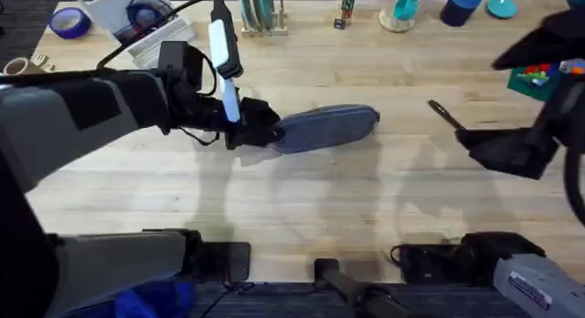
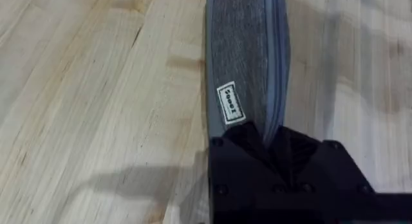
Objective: Unzip the bag, pick up the pens from the table one at a time and place them inside, then zip the bag closed.
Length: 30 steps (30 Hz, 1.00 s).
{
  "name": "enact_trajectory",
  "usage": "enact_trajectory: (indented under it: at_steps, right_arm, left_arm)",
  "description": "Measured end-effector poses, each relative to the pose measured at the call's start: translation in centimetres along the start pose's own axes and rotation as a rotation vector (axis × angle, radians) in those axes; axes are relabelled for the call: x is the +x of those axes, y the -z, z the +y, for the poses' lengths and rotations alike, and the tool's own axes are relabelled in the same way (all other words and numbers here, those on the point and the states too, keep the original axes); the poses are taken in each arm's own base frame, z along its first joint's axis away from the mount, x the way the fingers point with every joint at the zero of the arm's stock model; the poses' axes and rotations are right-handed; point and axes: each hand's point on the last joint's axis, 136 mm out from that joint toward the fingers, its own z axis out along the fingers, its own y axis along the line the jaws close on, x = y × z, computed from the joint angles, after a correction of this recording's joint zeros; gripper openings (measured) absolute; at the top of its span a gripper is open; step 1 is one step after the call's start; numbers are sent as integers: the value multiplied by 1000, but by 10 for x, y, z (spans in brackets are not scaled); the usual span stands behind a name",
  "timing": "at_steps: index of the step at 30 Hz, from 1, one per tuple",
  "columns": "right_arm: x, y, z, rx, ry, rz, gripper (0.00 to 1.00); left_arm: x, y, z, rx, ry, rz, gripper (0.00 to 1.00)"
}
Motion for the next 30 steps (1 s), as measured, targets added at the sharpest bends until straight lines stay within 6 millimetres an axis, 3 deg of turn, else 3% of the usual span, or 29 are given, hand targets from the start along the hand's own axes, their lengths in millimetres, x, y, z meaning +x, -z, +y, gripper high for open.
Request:
enact_trajectory:
  at_steps: [17, 25, 30]
  right_arm:
    - [8, -68, -2, -325, 144, -78, 997]
    - [13, -84, -2, -393, 137, -71, 997]
    - [16, -90, 1, -432, 242, -93, 997]
  left_arm:
    - [0, 0, 0, 0, 0, 0, 43]
    - [0, 0, 0, 0, 0, 0, 43]
    - [0, 0, 0, 0, 0, 0, 43]
